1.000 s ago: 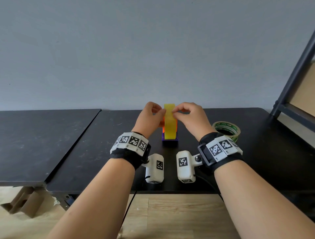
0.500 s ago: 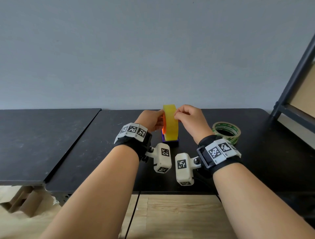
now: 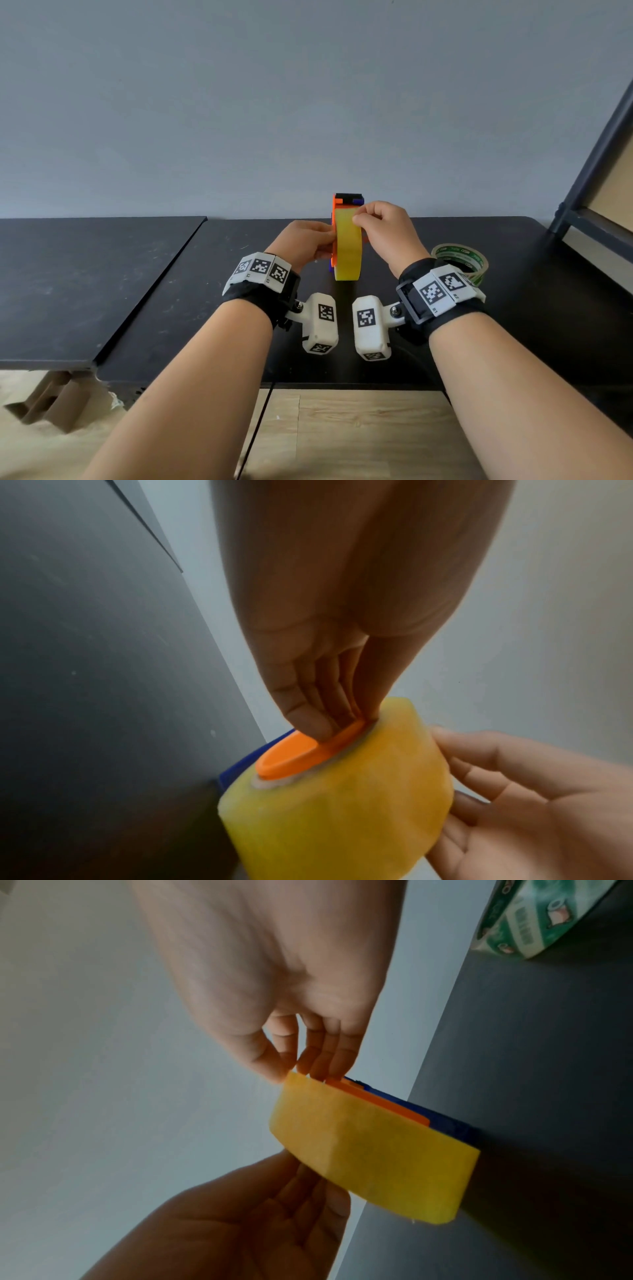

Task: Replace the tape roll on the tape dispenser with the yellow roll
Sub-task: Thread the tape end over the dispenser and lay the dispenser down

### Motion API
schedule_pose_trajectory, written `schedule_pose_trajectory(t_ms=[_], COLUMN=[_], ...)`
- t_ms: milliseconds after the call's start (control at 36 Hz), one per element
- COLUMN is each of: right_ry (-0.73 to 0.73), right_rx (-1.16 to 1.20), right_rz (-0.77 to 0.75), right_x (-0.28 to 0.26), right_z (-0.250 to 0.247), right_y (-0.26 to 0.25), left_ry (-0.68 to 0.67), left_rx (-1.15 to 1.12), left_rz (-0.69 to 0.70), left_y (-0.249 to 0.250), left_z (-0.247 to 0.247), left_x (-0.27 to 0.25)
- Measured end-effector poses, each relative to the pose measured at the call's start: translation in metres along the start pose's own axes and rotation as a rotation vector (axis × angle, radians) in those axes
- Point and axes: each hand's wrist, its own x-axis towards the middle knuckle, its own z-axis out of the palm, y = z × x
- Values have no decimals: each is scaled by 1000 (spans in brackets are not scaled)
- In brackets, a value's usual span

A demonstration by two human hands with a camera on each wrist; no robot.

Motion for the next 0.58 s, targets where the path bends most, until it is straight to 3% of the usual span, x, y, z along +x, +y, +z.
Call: schedule_pose_trajectory(t_ms=[250, 417, 583], right_ry=[55, 82, 69], right_rx=[-123, -135, -121], right_rz=[-37, -29, -18], right_x=[11, 9, 3], right_z=[8, 11, 8], right_y=[0, 0, -3], left_ry=[-111, -196, -138], left_rx=[63, 122, -95], left_rz=[39, -31, -127], left_y=[-10, -3, 2], left_z=[-1, -6, -3], left_x=[-7, -10, -11])
